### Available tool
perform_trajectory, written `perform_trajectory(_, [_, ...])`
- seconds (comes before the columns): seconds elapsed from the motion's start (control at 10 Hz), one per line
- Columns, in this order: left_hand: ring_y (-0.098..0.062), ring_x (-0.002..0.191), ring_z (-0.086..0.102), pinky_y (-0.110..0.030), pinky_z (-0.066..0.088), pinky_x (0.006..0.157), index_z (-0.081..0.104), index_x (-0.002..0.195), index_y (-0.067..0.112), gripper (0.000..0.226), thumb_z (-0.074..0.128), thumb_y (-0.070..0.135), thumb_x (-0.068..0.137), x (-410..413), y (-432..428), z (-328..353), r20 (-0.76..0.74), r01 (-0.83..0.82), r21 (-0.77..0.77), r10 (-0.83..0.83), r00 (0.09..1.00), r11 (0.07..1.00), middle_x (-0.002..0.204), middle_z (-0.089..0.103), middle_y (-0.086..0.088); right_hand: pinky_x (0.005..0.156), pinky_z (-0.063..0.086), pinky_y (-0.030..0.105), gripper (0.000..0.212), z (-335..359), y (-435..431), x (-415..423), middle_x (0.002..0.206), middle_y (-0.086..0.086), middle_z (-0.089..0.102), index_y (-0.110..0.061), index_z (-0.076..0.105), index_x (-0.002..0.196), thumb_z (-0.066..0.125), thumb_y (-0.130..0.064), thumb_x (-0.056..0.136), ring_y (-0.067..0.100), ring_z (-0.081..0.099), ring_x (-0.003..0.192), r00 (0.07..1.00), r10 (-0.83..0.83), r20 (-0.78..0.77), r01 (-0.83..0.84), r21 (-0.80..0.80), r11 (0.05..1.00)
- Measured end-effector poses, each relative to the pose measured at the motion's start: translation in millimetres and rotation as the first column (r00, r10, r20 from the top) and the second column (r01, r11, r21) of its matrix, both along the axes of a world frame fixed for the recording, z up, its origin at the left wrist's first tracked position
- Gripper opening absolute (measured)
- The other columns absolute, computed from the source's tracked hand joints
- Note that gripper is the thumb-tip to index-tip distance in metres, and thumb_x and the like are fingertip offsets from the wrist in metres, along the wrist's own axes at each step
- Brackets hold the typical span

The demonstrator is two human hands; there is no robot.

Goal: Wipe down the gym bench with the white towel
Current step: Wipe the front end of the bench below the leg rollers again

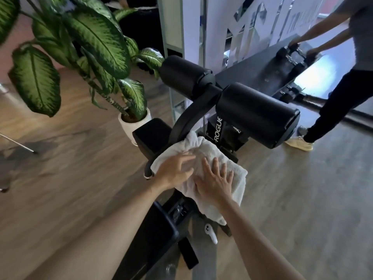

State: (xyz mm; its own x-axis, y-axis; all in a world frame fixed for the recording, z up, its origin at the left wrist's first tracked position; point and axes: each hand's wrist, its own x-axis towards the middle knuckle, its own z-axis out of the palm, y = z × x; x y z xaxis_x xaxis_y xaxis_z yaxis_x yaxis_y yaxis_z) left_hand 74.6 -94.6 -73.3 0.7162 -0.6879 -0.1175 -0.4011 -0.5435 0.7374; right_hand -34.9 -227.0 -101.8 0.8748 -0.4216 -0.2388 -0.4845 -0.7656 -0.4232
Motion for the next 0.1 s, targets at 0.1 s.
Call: perform_trajectory(0.1, [-0.007,0.101,0.071,-0.033,0.055,0.092,0.079,0.108,0.02,0.033,0.067,0.046,0.09,-1.1,20.5,31.3,-0.156,-0.241,-0.127,0.22,0.963,0.962,0.108,0.077,0.009,0.121,0.03,0.057,0.057,41.2,7.9,8.9,0.159,0.013,0.041,-0.028,0.042,0.149,0.043,-0.055,0.099,0.039,0.039,0.145,0.991,-0.111,0.069,0.092,0.23,0.969])
